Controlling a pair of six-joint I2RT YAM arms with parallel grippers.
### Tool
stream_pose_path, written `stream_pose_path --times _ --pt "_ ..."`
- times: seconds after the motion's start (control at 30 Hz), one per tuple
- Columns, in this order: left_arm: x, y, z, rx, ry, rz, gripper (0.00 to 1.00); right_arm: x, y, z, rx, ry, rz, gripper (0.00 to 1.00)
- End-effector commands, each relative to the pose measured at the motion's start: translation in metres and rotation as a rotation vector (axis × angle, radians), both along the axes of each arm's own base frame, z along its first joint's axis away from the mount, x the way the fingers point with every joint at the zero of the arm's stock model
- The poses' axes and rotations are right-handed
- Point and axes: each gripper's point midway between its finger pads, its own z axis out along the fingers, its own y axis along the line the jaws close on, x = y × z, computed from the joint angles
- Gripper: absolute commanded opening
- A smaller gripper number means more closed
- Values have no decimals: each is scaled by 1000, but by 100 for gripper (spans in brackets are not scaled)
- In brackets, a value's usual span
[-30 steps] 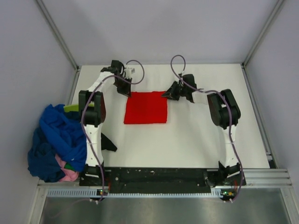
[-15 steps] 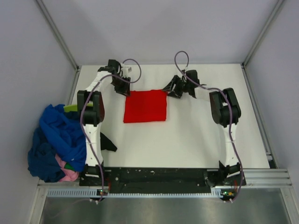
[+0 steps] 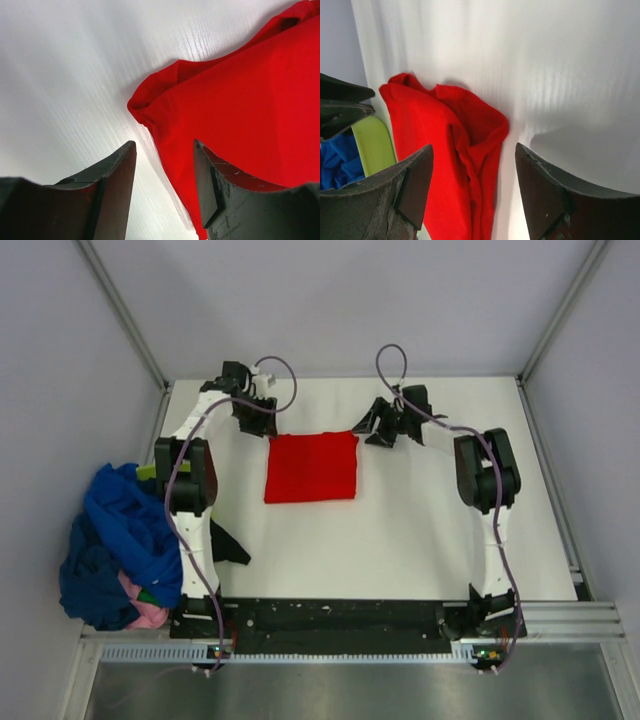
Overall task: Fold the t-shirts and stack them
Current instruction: Put the neatly folded tshirt into the corner of the board with the left arm
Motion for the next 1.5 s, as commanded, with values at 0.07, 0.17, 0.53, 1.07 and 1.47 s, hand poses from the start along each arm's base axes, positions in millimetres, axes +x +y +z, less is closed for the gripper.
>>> stream_pose_path --times 0.07,0.17,0.53,1.07,1.47 --pt "8 -3 -4 -45 22 7 54 23 42 18 99 -66 45 65" --pt "12 -4 -12 -46 29 7 54 35 50 17 124 -66 35 64" --pt "23 -14 -22 -107 35 2 47 37 64 8 214 -21 55 7" --pt "30 -9 -33 -83 39 17 0 68 48 9 162 -61 -7 25" --pt "64 30 -12 77 -97 114 0 50 30 83 45 -263 108 66"
